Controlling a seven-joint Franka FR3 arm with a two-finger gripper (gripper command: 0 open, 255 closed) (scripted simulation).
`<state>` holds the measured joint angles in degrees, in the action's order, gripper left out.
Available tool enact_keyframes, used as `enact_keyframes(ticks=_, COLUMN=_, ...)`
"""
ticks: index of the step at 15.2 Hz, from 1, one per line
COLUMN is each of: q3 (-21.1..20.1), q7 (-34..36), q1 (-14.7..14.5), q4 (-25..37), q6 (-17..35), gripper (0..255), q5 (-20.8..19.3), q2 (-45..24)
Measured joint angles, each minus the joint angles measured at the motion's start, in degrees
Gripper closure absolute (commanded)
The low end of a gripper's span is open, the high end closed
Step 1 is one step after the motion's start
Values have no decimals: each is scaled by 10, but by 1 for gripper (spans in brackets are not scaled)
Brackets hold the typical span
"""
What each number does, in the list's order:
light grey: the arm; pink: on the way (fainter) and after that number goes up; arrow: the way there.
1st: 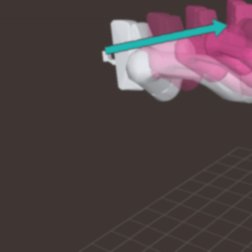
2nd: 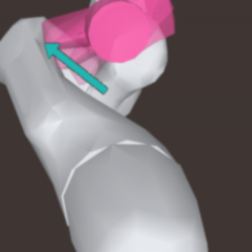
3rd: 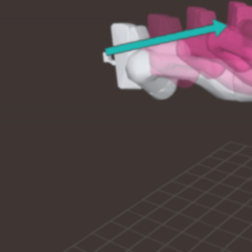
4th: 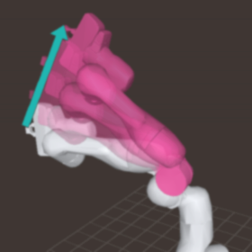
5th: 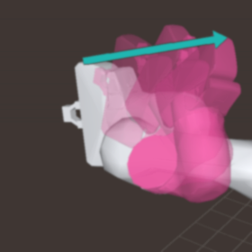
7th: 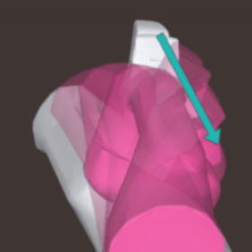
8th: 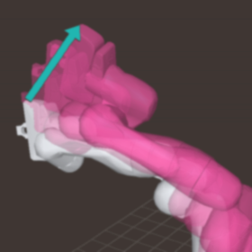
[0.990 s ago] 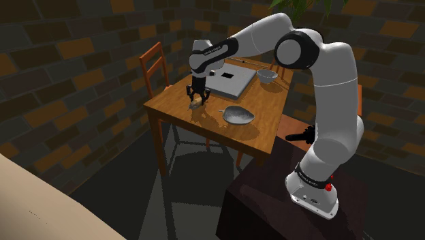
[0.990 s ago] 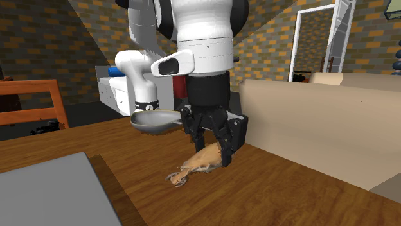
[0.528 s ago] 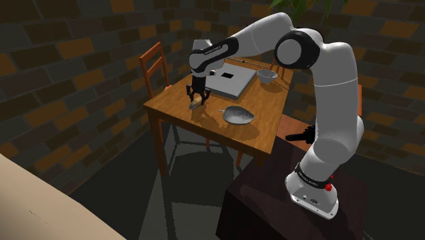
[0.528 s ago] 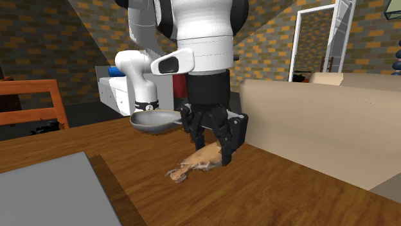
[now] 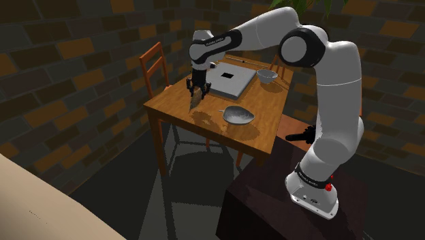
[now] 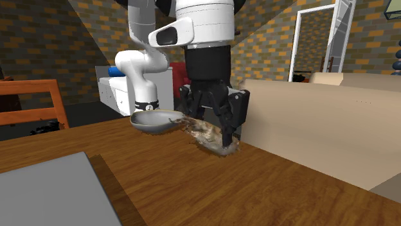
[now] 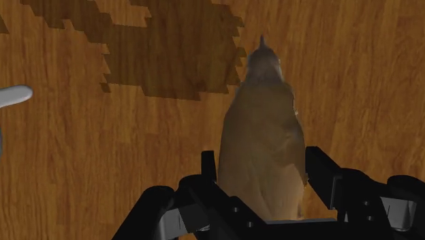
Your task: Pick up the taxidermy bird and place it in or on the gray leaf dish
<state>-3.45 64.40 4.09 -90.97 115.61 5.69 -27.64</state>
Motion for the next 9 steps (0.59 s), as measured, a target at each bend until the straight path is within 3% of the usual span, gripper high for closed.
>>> enact_keyframes(ticks=9, q3=0, q7=6, q1=0, q4=36, q6=-58, gripper=255, q5=-1, q2=22)
